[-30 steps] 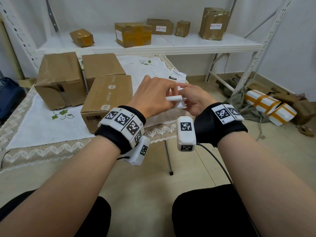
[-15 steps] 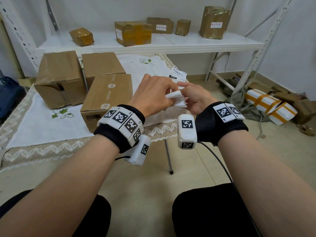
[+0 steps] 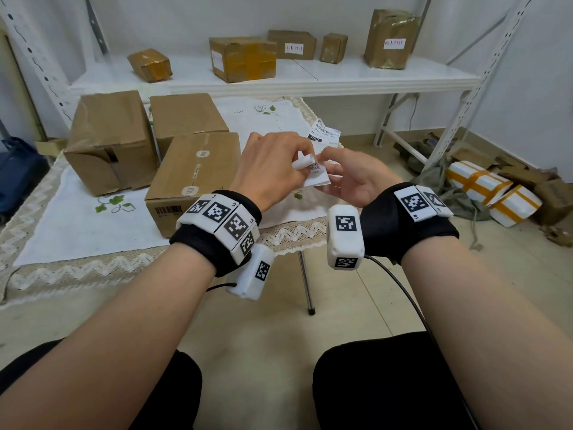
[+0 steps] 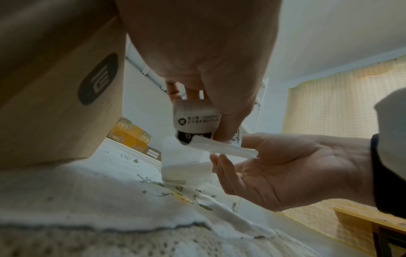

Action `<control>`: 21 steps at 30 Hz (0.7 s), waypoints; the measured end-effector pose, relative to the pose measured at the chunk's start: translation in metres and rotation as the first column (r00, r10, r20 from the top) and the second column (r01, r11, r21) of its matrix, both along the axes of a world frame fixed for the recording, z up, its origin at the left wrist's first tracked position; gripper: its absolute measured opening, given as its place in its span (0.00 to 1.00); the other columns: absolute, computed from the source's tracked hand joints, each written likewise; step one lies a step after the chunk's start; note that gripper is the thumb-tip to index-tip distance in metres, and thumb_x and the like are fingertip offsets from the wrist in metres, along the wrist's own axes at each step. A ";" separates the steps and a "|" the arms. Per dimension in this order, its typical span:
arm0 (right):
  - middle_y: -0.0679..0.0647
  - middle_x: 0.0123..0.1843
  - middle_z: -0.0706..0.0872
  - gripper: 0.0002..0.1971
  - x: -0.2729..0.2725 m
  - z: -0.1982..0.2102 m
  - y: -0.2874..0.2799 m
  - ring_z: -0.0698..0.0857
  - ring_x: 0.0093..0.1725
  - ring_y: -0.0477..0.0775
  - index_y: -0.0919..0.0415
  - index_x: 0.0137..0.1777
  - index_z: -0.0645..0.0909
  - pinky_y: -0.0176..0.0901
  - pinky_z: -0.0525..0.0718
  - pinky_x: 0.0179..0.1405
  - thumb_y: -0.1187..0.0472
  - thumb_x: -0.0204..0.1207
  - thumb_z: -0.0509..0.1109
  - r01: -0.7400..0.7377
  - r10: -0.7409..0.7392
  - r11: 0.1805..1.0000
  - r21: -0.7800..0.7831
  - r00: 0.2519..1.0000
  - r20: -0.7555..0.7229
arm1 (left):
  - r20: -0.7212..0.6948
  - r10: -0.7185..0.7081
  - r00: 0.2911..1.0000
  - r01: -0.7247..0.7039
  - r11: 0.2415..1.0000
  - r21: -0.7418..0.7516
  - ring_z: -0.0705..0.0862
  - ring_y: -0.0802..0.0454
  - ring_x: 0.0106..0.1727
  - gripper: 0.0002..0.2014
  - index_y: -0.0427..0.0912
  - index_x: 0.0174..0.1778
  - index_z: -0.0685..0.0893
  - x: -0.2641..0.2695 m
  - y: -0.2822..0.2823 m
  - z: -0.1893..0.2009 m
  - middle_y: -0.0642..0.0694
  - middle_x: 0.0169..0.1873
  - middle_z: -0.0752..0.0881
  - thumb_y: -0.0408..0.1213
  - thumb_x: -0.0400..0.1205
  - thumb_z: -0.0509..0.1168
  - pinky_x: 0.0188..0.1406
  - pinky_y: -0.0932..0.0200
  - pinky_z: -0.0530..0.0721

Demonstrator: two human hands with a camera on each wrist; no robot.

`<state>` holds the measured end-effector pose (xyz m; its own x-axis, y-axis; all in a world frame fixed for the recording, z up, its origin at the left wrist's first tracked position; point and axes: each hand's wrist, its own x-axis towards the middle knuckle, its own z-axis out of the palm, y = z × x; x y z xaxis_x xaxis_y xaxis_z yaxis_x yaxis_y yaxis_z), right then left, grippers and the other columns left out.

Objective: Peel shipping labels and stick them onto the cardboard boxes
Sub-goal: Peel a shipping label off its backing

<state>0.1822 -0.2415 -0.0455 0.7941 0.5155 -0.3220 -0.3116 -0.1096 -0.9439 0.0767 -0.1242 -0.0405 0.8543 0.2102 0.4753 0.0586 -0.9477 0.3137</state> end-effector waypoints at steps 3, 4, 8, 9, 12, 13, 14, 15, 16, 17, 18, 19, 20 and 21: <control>0.54 0.30 0.88 0.07 -0.005 0.004 0.000 0.89 0.28 0.49 0.61 0.55 0.80 0.38 0.87 0.28 0.71 0.83 0.65 -0.052 0.053 0.999 -0.006 0.999 0.007 | 0.005 0.022 1.000 -0.022 1.000 -0.009 0.76 0.51 0.41 0.06 0.53 0.50 0.90 0.001 0.002 -0.001 0.56 0.37 0.81 0.43 0.78 0.74 0.49 0.53 0.68; 0.55 0.33 0.87 0.09 -0.007 0.005 0.001 0.89 0.30 0.50 0.59 0.58 0.79 0.39 0.88 0.29 0.71 0.83 0.64 -0.066 0.066 0.998 -0.009 0.998 0.010 | 0.004 0.027 1.000 -0.027 1.000 -0.009 0.76 0.51 0.41 0.06 0.54 0.49 0.90 0.001 0.002 -0.001 0.56 0.37 0.81 0.43 0.78 0.74 0.48 0.53 0.68; 0.57 0.42 0.87 0.23 -0.009 0.006 0.001 0.88 0.34 0.50 0.54 0.73 0.73 0.44 0.88 0.33 0.76 0.84 0.64 -0.056 0.056 0.998 0.003 0.998 -0.001 | -0.007 0.024 1.000 -0.024 1.000 0.002 0.75 0.50 0.41 0.04 0.55 0.48 0.90 0.001 0.003 -0.001 0.56 0.35 0.80 0.45 0.79 0.73 0.47 0.54 0.65; 0.57 0.43 0.87 0.26 -0.009 0.006 0.001 0.87 0.34 0.50 0.54 0.76 0.72 0.44 0.87 0.33 0.77 0.83 0.64 -0.046 0.046 0.999 0.011 0.999 -0.012 | -0.009 0.018 1.000 -0.018 1.000 0.005 0.75 0.51 0.40 0.03 0.55 0.47 0.90 0.000 0.003 -0.001 0.56 0.34 0.79 0.46 0.79 0.74 0.46 0.54 0.65; 0.59 0.45 0.85 0.29 -0.009 0.006 0.001 0.87 0.37 0.52 0.56 0.81 0.71 0.45 0.88 0.36 0.78 0.83 0.64 -0.015 0.018 0.999 0.048 0.998 -0.060 | -0.002 0.002 1.000 -0.002 1.000 0.003 0.75 0.51 0.40 0.03 0.54 0.45 0.89 0.000 0.002 0.000 0.57 0.31 0.76 0.47 0.79 0.74 0.46 0.54 0.65; 0.59 0.45 0.84 0.29 -0.009 0.006 0.001 0.87 0.38 0.53 0.57 0.81 0.71 0.44 0.88 0.37 0.77 0.83 0.63 -0.007 0.011 0.999 0.054 0.998 -0.067 | 0.002 0.001 1.000 -0.001 1.000 0.000 0.75 0.51 0.39 0.03 0.55 0.46 0.90 0.000 0.002 0.000 0.57 0.31 0.75 0.47 0.79 0.74 0.46 0.54 0.65; 0.59 0.45 0.83 0.29 -0.009 0.006 0.000 0.86 0.39 0.53 0.57 0.82 0.71 0.43 0.88 0.36 0.77 0.84 0.63 -0.002 0.006 0.998 0.056 0.997 -0.073 | 0.007 -0.001 1.000 0.001 1.000 -0.003 0.74 0.51 0.40 0.04 0.55 0.47 0.90 0.000 0.002 0.000 0.57 0.30 0.75 0.47 0.79 0.74 0.46 0.54 0.65; 0.59 0.46 0.83 0.29 -0.009 0.006 0.000 0.86 0.39 0.54 0.58 0.82 0.71 0.42 0.89 0.34 0.77 0.83 0.64 0.001 0.003 0.998 0.056 0.997 -0.078 | 0.010 -0.005 1.000 0.005 1.000 -0.006 0.74 0.51 0.40 0.04 0.55 0.48 0.90 0.000 0.002 0.000 0.57 0.30 0.75 0.46 0.79 0.74 0.46 0.54 0.65; 0.59 0.46 0.83 0.29 -0.009 0.006 -0.001 0.86 0.39 0.54 0.58 0.82 0.71 0.41 0.89 0.31 0.77 0.83 0.64 0.006 -0.001 0.998 0.058 0.996 -0.086 | 0.010 -0.010 1.000 0.010 1.000 -0.009 0.74 0.51 0.40 0.04 0.55 0.48 0.90 0.000 0.002 0.000 0.58 0.29 0.74 0.46 0.79 0.74 0.47 0.53 0.66; 0.59 0.47 0.83 0.29 -0.009 0.006 -0.001 0.87 0.38 0.54 0.58 0.82 0.72 0.39 0.89 0.29 0.77 0.83 0.65 0.013 -0.007 0.998 0.063 0.995 -0.096 | 0.007 -0.015 1.000 0.015 1.000 -0.012 0.74 0.51 0.40 0.04 0.55 0.49 0.90 -0.001 0.002 0.001 0.59 0.28 0.73 0.46 0.79 0.74 0.47 0.53 0.66; 0.59 0.47 0.83 0.28 -0.009 0.006 -0.001 0.87 0.38 0.54 0.58 0.82 0.72 0.40 0.89 0.29 0.77 0.83 0.65 0.018 -0.011 0.998 0.065 0.995 -0.103 | 0.005 -0.021 1.000 0.021 1.000 -0.014 0.73 0.51 0.40 0.04 0.55 0.49 0.90 -0.001 0.001 0.001 0.60 0.27 0.72 0.45 0.79 0.74 0.48 0.53 0.66; 0.58 0.47 0.83 0.28 -0.008 0.005 -0.001 0.87 0.37 0.54 0.57 0.82 0.72 0.41 0.89 0.30 0.76 0.83 0.65 0.022 -0.015 0.998 0.064 0.994 -0.104 | 0.005 -0.028 1.000 0.028 0.999 -0.016 0.73 0.50 0.40 0.04 0.55 0.49 0.90 -0.001 0.001 0.001 0.60 0.27 0.71 0.44 0.79 0.74 0.48 0.53 0.66; 0.57 0.47 0.83 0.28 -0.008 0.004 -0.002 0.87 0.36 0.53 0.57 0.82 0.72 0.40 0.89 0.30 0.76 0.84 0.66 0.023 -0.016 0.998 0.064 0.995 -0.103 | 0.008 -0.036 0.999 0.036 0.999 -0.019 0.73 0.51 0.40 0.04 0.54 0.49 0.90 -0.001 0.001 0.001 0.60 0.27 0.71 0.43 0.79 0.74 0.48 0.53 0.66; 0.56 0.47 0.83 0.28 -0.008 0.004 -0.002 0.87 0.36 0.52 0.56 0.81 0.72 0.40 0.89 0.30 0.76 0.84 0.66 0.025 -0.018 0.998 0.066 0.994 -0.104 | 0.011 -0.042 0.999 0.043 0.999 -0.024 0.73 0.51 0.40 0.04 0.54 0.49 0.90 -0.002 0.000 0.001 0.60 0.28 0.72 0.43 0.80 0.73 0.49 0.53 0.66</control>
<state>0.1745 -0.2431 -0.0419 0.7693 0.5219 -0.3686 -0.4098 -0.0395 -0.9113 0.0749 -0.1241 -0.0398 0.8578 0.1855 0.4793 0.0151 -0.9413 0.3372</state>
